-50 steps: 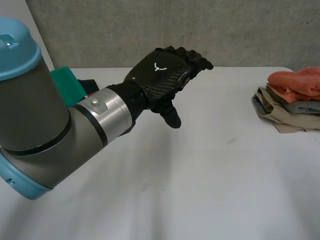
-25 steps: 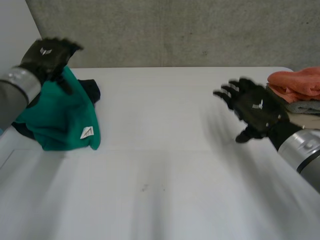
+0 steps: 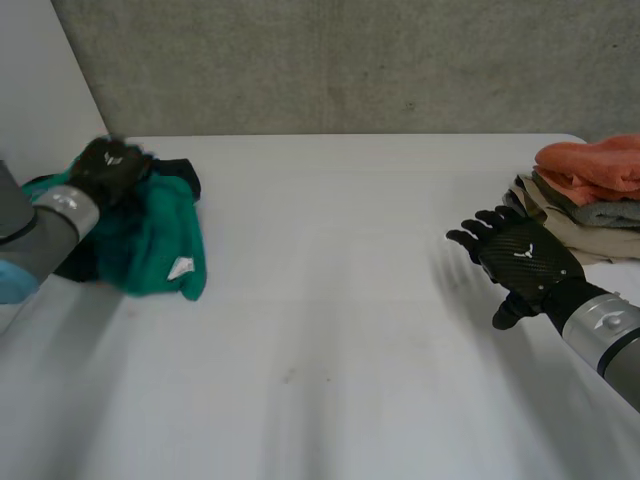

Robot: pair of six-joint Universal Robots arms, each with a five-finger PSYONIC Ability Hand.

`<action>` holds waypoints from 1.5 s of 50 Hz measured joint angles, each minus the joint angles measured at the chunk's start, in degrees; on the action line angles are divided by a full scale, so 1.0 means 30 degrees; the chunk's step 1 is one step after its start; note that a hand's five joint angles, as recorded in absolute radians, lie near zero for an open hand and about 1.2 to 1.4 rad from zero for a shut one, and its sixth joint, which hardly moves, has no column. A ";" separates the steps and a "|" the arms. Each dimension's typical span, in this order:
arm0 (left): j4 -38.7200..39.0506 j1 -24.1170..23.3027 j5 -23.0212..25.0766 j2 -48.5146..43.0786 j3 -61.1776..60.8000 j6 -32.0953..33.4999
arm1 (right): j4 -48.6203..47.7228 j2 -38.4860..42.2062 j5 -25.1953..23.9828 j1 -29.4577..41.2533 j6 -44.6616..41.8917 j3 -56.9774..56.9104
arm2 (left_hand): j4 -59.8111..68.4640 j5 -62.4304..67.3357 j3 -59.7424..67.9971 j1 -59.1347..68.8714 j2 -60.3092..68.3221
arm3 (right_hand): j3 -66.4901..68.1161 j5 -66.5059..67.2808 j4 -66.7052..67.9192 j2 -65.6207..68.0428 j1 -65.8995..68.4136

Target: Fold the laundry.

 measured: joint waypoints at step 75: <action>0.0132 -0.5664 -0.2503 1.1541 -1.3159 -0.6084 | 1.4453 1.5546 0.1761 0.6700 0.4511 -2.4330 | -1.7887 -1.6639 -1.6846 -1.5723 -1.7565 | 0.2634 0.2654 0.2673 0.2298 0.2057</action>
